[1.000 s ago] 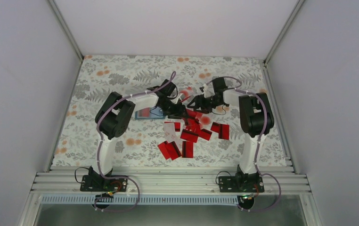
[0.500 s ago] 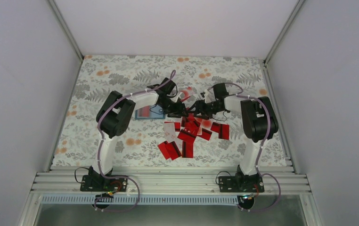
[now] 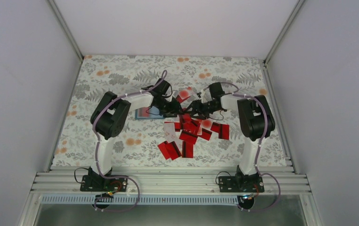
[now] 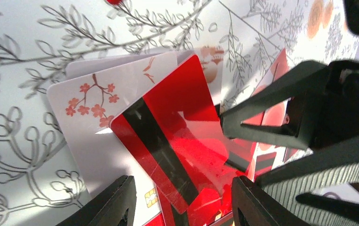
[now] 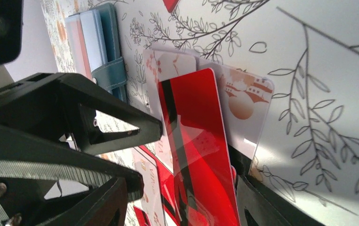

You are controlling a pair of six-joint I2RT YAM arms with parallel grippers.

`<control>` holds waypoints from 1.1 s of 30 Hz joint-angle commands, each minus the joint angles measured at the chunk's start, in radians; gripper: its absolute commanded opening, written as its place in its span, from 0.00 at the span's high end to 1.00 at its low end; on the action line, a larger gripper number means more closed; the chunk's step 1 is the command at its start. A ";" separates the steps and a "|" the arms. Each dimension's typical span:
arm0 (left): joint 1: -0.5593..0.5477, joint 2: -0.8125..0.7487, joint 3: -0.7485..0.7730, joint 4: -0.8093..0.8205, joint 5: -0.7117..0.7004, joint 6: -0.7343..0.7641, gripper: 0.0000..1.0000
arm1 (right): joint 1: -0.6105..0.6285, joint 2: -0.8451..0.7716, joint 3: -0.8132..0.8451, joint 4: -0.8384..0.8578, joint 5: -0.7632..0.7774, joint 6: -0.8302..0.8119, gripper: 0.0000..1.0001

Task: Put the credit cards into the card holder

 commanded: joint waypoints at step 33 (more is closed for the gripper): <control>0.017 -0.033 -0.072 0.172 0.019 -0.015 0.48 | 0.074 0.126 0.053 -0.021 -0.011 0.024 0.43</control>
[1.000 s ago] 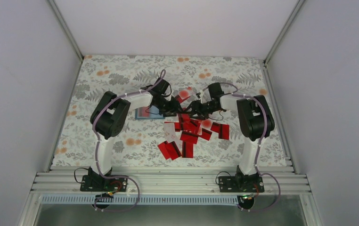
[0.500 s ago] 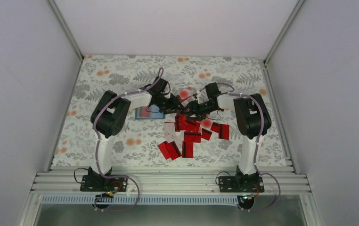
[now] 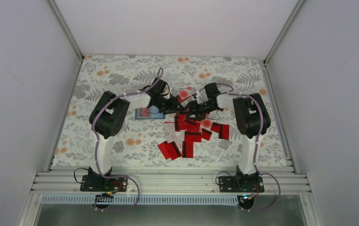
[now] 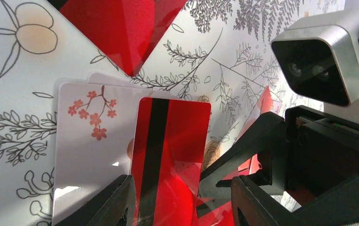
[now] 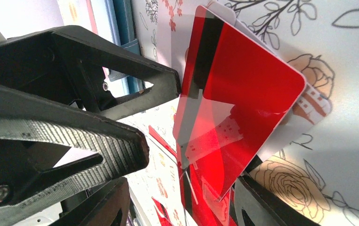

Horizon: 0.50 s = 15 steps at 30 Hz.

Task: Put the credit cards into the card holder

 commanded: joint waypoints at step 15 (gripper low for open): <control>0.000 -0.108 0.029 -0.174 -0.155 0.232 0.46 | 0.035 0.073 0.022 -0.028 0.093 -0.024 0.44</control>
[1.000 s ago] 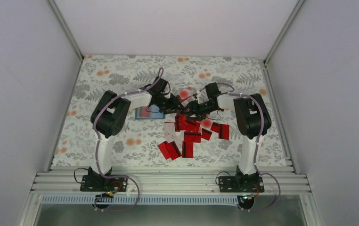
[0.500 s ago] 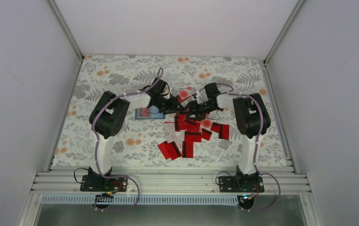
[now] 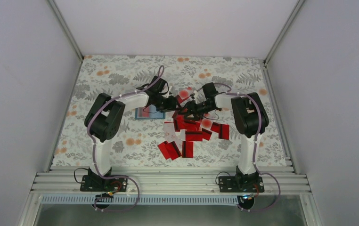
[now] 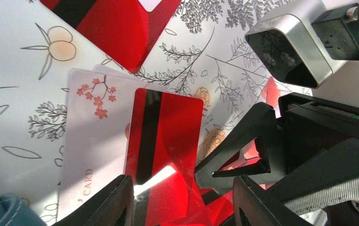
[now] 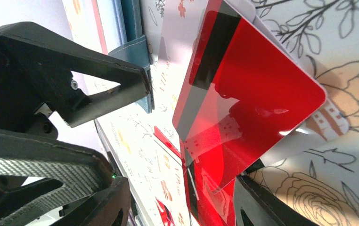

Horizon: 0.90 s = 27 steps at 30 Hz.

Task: Put the credit cards into the card holder

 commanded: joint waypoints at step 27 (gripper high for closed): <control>0.021 0.142 0.172 -0.226 0.004 0.264 0.45 | 0.017 -0.015 0.032 -0.043 0.284 0.091 0.49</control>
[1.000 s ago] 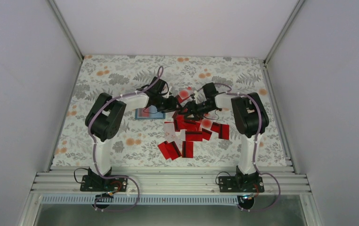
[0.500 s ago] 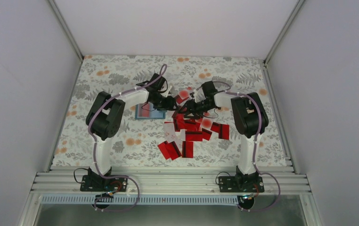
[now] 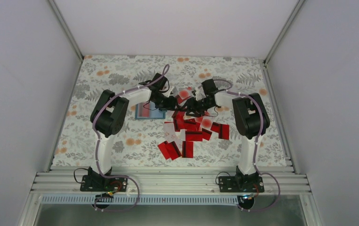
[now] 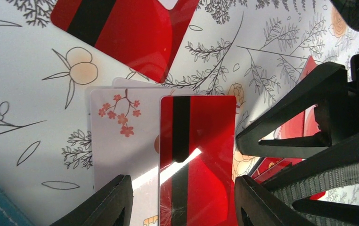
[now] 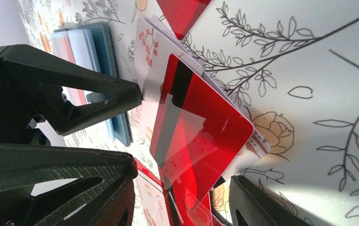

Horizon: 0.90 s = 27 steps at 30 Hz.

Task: Put the credit cards into the card holder

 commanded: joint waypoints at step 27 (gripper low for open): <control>-0.008 0.087 -0.120 0.149 0.342 -0.058 0.45 | 0.008 0.033 -0.052 0.303 -0.225 0.182 0.49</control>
